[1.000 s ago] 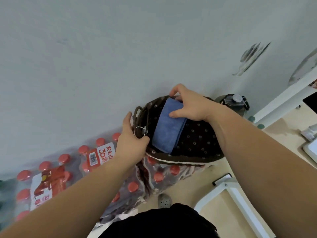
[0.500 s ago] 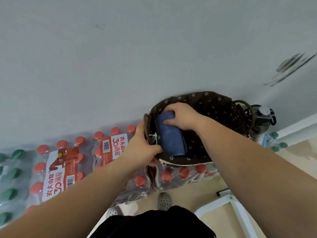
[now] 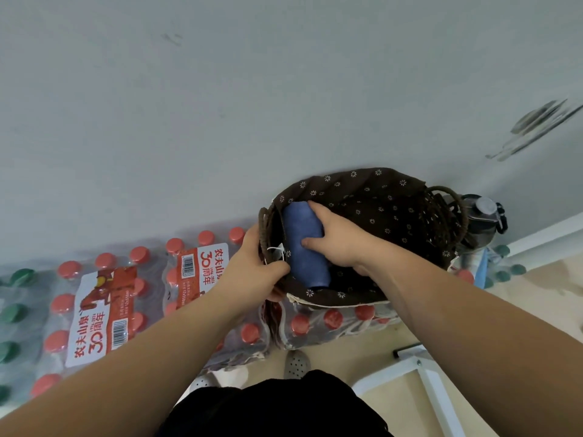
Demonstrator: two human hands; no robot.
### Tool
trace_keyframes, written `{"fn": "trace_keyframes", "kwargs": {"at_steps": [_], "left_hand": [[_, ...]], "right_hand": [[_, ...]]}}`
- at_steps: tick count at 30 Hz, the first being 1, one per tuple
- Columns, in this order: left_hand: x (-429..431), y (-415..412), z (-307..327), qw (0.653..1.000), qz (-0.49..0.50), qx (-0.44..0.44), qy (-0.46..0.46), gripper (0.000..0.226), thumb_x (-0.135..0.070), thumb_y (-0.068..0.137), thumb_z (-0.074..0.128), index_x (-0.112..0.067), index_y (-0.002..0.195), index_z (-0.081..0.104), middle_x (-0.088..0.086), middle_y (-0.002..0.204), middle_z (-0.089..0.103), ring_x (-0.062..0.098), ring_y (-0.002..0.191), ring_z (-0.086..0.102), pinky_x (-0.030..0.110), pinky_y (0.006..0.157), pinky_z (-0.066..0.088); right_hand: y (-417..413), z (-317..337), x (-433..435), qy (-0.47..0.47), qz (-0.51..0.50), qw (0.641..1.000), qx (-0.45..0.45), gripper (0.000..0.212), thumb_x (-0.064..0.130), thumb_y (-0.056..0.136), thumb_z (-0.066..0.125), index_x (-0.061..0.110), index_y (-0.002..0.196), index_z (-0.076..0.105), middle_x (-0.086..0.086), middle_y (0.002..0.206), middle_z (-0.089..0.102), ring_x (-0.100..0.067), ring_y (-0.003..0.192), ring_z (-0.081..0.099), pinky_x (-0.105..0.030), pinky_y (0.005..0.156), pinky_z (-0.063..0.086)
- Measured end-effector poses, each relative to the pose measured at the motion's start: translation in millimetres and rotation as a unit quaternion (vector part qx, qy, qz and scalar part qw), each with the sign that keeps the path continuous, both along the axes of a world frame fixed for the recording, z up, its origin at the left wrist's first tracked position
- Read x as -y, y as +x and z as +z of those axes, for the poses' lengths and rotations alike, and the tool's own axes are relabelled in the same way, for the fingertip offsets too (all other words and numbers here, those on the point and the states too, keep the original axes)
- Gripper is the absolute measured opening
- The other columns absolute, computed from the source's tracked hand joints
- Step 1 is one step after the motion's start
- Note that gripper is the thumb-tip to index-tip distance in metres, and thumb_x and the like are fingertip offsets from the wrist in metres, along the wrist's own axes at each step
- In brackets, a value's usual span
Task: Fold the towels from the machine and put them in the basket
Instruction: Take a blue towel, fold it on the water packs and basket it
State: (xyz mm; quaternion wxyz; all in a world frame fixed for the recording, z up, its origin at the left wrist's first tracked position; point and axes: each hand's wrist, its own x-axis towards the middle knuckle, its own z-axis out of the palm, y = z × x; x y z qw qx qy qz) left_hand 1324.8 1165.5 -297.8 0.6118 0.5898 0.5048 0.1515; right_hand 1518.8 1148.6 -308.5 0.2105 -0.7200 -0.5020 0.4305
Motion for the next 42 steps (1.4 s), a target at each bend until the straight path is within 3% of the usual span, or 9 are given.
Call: {"fn": "trace_keyframes", "kwargs": {"at_steps": [5,10,14,18,21,25,31,36,42], "left_hand": [[-1.6,-3.2,-0.8,1.0,0.0,0.011,-0.012,0.057,-0.007,0.085,0.065,-0.046,0.121,0.044,0.003,0.1,0.07,0.025,0.078,0.075,0.043,0.063,0.062],[-3.9,-5.4,-3.4,1.0,-0.02,-0.013,0.019,0.055,-0.015,0.083,0.068,-0.044,0.123,0.042,-0.002,0.098,0.069,0.021,0.079,0.074,0.042,0.066,0.063],[-3.9,-7.0,3.2,0.971,-0.053,-0.099,0.21,0.079,-0.031,0.08,0.074,-0.038,0.145,0.029,-0.024,0.119,0.051,0.001,0.109,0.053,0.016,0.083,0.046],[-9.3,-14.2,-0.2,0.905,-0.074,-0.175,0.38,0.108,-0.051,0.072,0.079,-0.028,0.157,0.016,0.002,0.151,0.037,0.021,0.135,0.041,0.036,0.109,0.039],[-15.8,-15.8,0.5,0.868,-0.121,-0.169,0.45,0.097,-0.065,0.07,0.07,-0.026,0.151,0.032,0.003,0.157,0.033,0.024,0.14,0.039,0.045,0.112,0.038],[-31.1,-23.0,4.4,0.847,-0.206,-0.149,0.467,0.093,-0.077,0.056,0.073,-0.025,0.129,0.05,0.004,0.16,0.031,0.026,0.139,0.041,0.046,0.111,0.039],[-42.1,-19.4,6.7,0.827,-0.244,-0.149,0.485,0.082,-0.079,0.047,0.076,-0.028,0.096,0.035,0.014,0.144,0.045,0.032,0.122,0.054,0.042,0.096,0.048],[-32.8,-9.7,4.3,0.806,-0.203,-0.153,0.534,0.089,-0.084,0.044,0.075,-0.013,0.093,0.051,0.013,0.128,0.056,0.026,0.114,0.051,0.055,0.096,0.05],[-31.6,-12.2,9.6,0.821,-0.21,-0.176,0.501,0.085,-0.084,0.045,0.075,-0.019,0.095,0.05,0.003,0.132,0.051,0.024,0.111,0.055,0.038,0.095,0.046]], "right_hand": [[1.0,-14.8,-1.7,0.02,0.001,0.998,-0.053,0.076,0.011,0.09,0.069,0.024,0.154,0.03,-0.001,0.144,0.052,-0.017,0.129,0.052,-0.03,0.108,0.042],[3.7,-7.1,-3.5,0.014,0.064,0.988,0.138,0.085,0.034,0.09,0.069,0.027,0.157,0.018,-0.01,0.145,0.048,-0.029,0.126,0.052,-0.03,0.1,0.042],[2.6,11.6,8.7,0.169,0.119,0.912,0.355,0.081,0.046,0.077,0.075,0.02,0.145,0.04,-0.008,0.129,0.048,-0.031,0.115,0.051,-0.048,0.095,0.049],[10.9,11.7,14.2,0.225,0.319,0.826,0.406,0.073,0.054,0.086,0.062,0.017,0.147,0.045,-0.009,0.157,0.035,-0.03,0.147,0.028,-0.048,0.119,0.026],[18.8,-3.5,17.1,0.065,0.382,0.826,0.41,0.085,0.069,0.096,0.028,0.02,0.159,-0.004,0.001,0.166,-0.016,-0.021,0.151,-0.02,-0.049,0.123,-0.005],[25.0,-16.2,15.4,0.008,0.391,0.835,0.386,0.089,0.073,0.092,0.02,0.025,0.15,-0.027,0.006,0.154,-0.037,-0.019,0.145,-0.034,-0.048,0.122,-0.011],[25.7,-17.6,2.8,0.003,0.398,0.838,0.373,0.091,0.073,0.093,0.028,0.028,0.151,-0.026,0.008,0.155,-0.037,-0.018,0.145,-0.034,-0.047,0.121,-0.014],[33.6,-11.2,-2.9,0.013,0.41,0.831,0.375,0.094,0.072,0.092,0.035,0.028,0.155,-0.02,0.008,0.16,-0.03,-0.017,0.147,-0.029,-0.048,0.121,-0.011],[28.6,-4.4,-1.5,-0.002,0.386,0.854,0.35,0.097,0.071,0.09,0.042,0.031,0.155,-0.017,0.012,0.161,-0.027,-0.017,0.148,-0.026,-0.049,0.122,-0.008]]}}
